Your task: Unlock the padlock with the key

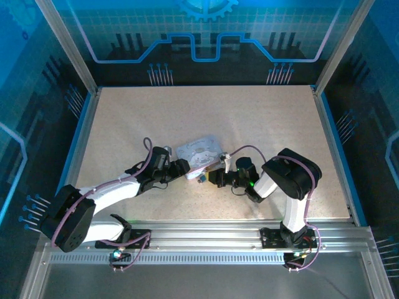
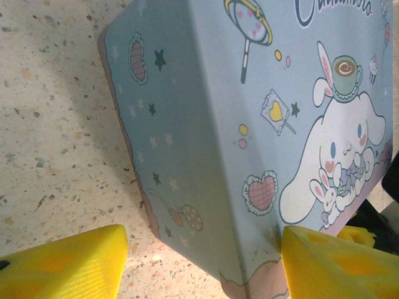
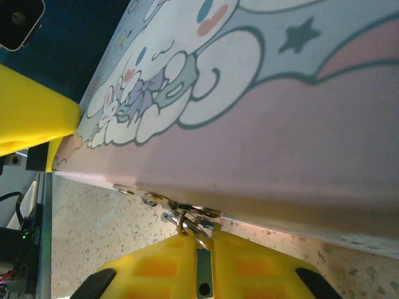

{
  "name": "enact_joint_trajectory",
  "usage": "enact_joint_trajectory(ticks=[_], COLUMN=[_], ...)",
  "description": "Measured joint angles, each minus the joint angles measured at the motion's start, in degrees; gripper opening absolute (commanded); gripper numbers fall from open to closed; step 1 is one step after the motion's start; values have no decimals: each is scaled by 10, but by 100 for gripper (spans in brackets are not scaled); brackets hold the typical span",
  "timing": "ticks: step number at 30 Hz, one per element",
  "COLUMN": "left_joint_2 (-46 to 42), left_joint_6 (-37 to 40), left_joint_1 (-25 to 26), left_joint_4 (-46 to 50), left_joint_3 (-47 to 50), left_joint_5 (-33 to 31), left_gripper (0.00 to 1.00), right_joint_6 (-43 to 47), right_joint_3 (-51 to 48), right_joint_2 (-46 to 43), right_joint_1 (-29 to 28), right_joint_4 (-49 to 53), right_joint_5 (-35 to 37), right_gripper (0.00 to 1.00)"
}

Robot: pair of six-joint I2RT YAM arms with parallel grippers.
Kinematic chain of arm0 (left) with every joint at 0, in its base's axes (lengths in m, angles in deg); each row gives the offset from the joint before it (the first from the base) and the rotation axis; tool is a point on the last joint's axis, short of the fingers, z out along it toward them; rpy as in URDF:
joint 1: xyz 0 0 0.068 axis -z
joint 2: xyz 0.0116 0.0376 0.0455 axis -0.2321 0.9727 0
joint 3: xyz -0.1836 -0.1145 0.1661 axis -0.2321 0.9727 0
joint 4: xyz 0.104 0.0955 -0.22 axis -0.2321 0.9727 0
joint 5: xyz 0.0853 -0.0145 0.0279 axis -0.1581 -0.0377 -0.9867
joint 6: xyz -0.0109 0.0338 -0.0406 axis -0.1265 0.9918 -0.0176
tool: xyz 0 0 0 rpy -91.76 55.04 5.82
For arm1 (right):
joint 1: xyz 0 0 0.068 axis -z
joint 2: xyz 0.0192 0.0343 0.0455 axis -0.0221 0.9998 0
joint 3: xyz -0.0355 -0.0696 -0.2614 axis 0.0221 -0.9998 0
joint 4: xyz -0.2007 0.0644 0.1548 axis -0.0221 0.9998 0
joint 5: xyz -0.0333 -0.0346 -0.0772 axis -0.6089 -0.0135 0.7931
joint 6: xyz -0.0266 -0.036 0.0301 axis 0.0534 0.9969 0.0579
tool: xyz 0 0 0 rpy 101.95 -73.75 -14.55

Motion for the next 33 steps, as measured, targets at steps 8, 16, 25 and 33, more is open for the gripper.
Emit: enact_joint_trajectory(ticks=[8, 16, 25, 33], left_joint_2=[0, 0, 0, 0], left_joint_6=[0, -4, -10, -11], left_joint_1=[1, 1, 1, 2], left_joint_4=[-3, -3, -4, -9], left_joint_3=[1, 1, 2, 5], left_joint_5=[-2, -2, -2, -2], left_gripper=[67, 67, 67, 67], right_joint_6=[-17, -45, -66, -97], right_joint_3=[-1, -9, -21, -23], right_joint_2=[0, 3, 4, 0], right_joint_1=[1, 5, 13, 19], right_joint_4=[-4, -14, -35, -37], right_joint_5=[4, 11, 13, 11], right_gripper=[4, 3, 3, 3])
